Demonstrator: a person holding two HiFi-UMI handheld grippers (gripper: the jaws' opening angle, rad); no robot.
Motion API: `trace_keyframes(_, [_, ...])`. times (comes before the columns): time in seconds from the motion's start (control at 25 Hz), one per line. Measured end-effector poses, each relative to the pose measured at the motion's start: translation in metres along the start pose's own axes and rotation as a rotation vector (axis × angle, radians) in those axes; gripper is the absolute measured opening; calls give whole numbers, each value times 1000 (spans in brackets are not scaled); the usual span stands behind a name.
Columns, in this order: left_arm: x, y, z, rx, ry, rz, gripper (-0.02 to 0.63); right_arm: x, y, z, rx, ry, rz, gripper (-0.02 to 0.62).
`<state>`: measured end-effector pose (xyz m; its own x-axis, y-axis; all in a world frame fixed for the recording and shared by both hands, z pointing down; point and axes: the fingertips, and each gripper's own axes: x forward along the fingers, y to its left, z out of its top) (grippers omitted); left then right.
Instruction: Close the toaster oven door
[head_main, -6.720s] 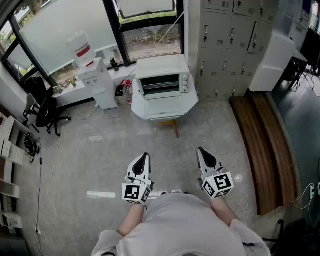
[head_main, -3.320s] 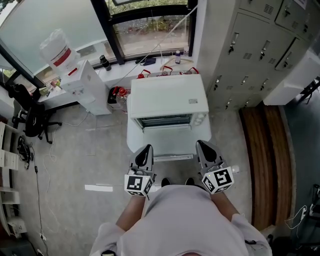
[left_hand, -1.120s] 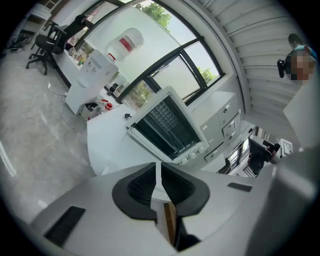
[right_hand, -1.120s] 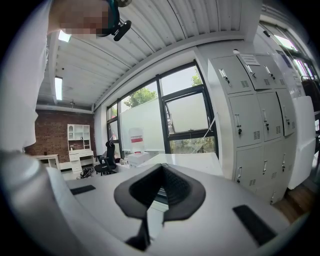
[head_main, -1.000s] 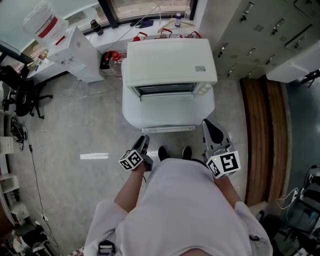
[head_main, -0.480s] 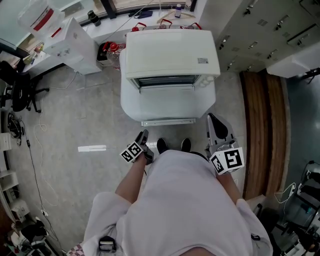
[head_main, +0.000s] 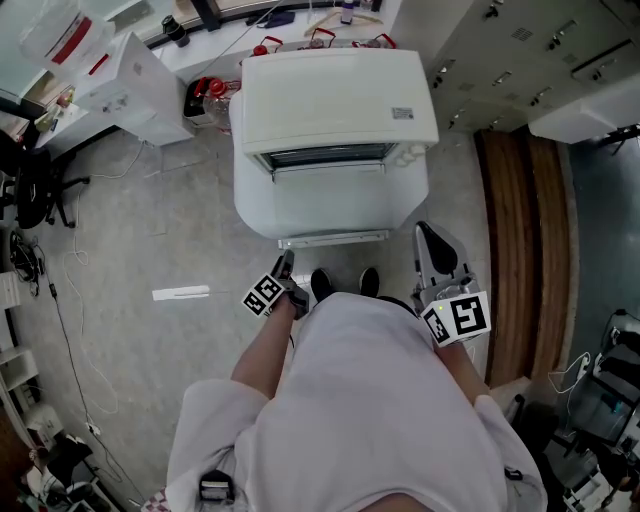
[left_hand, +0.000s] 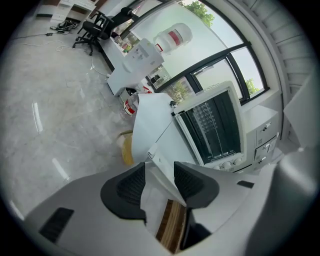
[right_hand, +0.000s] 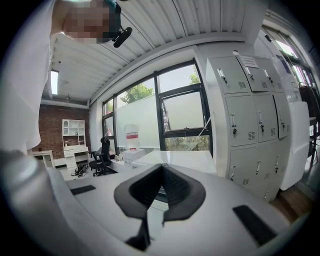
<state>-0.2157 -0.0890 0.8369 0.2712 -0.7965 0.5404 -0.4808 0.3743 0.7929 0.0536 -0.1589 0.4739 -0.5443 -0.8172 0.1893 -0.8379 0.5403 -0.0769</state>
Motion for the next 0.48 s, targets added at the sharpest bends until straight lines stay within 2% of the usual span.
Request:
trace_keyframes(0.32, [14, 7, 2, -71, -7, 10, 189, 1, -7, -2, -5, 21, -26, 8])
trace_keyframes(0.48, [21, 8, 3, -72, 0, 15, 189, 1, -11, -2, -5, 23, -37, 8])
